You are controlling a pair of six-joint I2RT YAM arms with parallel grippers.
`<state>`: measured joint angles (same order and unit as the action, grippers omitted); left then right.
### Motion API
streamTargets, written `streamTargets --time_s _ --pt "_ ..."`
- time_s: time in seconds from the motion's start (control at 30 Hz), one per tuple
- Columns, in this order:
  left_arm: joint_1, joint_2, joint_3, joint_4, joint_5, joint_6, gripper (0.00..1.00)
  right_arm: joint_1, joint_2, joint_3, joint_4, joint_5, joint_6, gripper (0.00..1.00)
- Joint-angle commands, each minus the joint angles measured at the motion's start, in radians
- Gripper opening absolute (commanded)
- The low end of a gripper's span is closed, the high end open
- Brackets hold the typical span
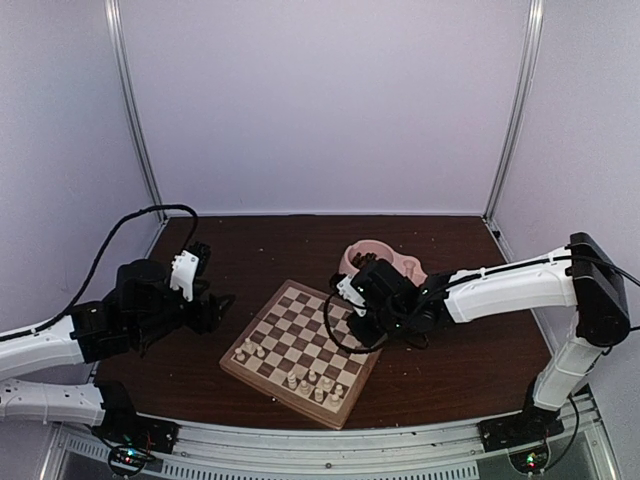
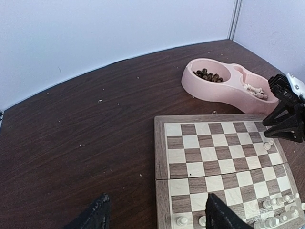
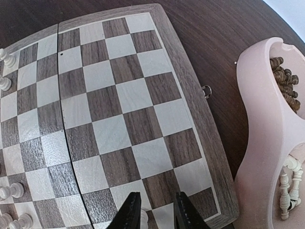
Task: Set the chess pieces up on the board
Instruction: Move the pawn to e2.
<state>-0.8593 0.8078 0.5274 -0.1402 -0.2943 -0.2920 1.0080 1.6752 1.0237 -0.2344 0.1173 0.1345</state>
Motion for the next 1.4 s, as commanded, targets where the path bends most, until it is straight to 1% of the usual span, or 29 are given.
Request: streamTargets --time_s 0.0,0.1,0.17,0.27,0.4,0.5,0.77,0.97,1.07,1.17,1.37 --pt "-0.004 -0.006 -0.003 0.055 0.008 0.021 0.69 -0.003 0.045 0.038 -0.041 0.001 -0.003 0.26" --pt "-0.004 -0.023 0.000 0.060 0.016 0.036 0.69 -0.002 0.073 0.078 -0.093 0.003 -0.004 0.27" --pt "-0.004 -0.028 0.002 0.058 0.008 0.045 0.69 -0.002 0.086 0.088 -0.100 -0.026 -0.003 0.29" --pt "-0.004 -0.030 0.009 0.044 0.012 0.046 0.69 0.000 0.101 0.106 -0.123 -0.040 -0.001 0.29" --pt "-0.004 -0.035 0.003 0.046 0.019 0.032 0.69 0.000 0.108 0.117 -0.149 -0.034 0.002 0.26" --pt "-0.004 -0.034 -0.007 0.055 0.019 0.030 0.69 0.000 0.089 0.107 -0.165 -0.033 0.005 0.25" --pt "-0.004 0.002 0.003 0.058 0.007 0.042 0.69 0.000 0.024 0.092 -0.207 -0.040 -0.004 0.31" --pt "-0.004 0.020 0.005 0.060 0.008 0.036 0.69 0.003 0.022 0.106 -0.233 -0.061 -0.008 0.31" --pt "-0.004 0.017 0.003 0.059 0.005 0.032 0.69 0.004 0.024 0.114 -0.250 -0.064 -0.010 0.28" --pt "-0.004 0.015 0.003 0.059 0.007 0.031 0.69 0.006 0.023 0.117 -0.263 -0.062 -0.014 0.31" --pt "-0.004 0.022 0.006 0.060 0.012 0.032 0.69 0.006 0.051 0.134 -0.276 -0.069 -0.021 0.31"
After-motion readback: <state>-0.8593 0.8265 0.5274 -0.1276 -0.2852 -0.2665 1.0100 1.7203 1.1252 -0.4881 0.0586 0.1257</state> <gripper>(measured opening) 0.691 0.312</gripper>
